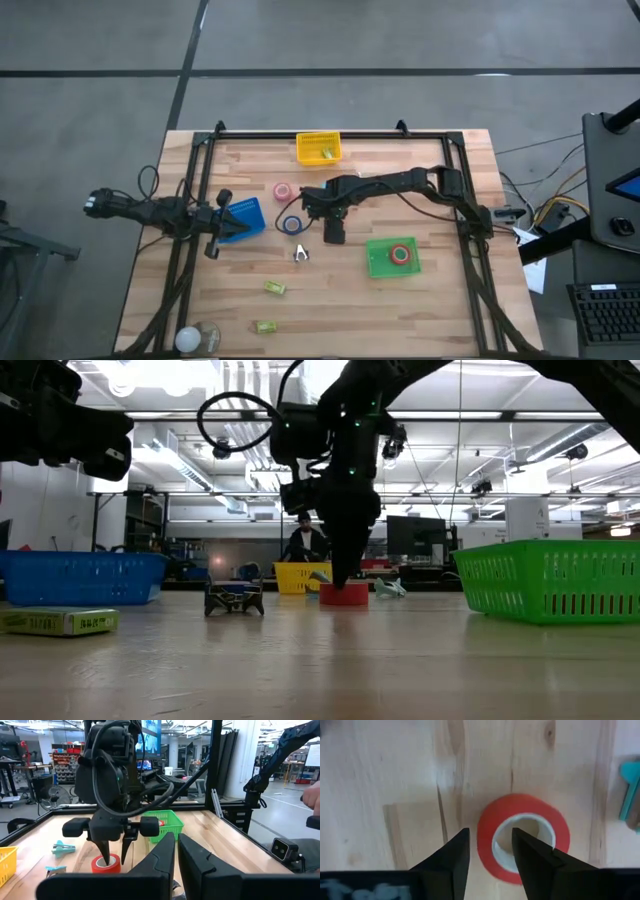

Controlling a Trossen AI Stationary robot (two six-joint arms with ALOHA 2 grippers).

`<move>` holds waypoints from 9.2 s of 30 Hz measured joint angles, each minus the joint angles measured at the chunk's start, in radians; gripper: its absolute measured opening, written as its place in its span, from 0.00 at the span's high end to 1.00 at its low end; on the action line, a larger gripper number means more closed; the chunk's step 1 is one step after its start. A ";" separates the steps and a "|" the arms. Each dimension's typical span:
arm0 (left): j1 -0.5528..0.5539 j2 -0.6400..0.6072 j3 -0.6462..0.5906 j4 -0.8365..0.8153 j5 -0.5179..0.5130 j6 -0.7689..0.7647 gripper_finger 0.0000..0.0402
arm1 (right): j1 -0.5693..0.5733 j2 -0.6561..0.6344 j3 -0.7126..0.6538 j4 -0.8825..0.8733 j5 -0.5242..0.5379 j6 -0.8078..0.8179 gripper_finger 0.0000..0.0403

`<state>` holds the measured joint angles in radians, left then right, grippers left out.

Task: Pick and place Stapler, Stapler remover, tape
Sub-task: Put the orange tape into the green bin, then put the right blue staple remover into the blue bin

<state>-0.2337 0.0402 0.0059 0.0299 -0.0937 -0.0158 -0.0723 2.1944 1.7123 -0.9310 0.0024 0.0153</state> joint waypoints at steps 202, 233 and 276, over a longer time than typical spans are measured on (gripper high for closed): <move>0.000 0.000 0.000 0.003 0.000 0.000 0.94 | -0.411 -0.676 -0.772 0.553 0.042 0.668 0.81; 0.000 0.000 0.000 0.003 0.000 0.000 0.94 | -0.431 -0.406 -0.722 0.636 0.025 0.607 0.78; 0.000 0.000 0.000 0.003 0.000 0.000 0.94 | -0.138 -0.458 -0.616 0.682 -0.026 0.530 0.93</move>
<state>-0.2333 0.0402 0.0059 0.0330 -0.0940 -0.0158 -0.2100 1.7363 1.0968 -0.2494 -0.0238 0.5452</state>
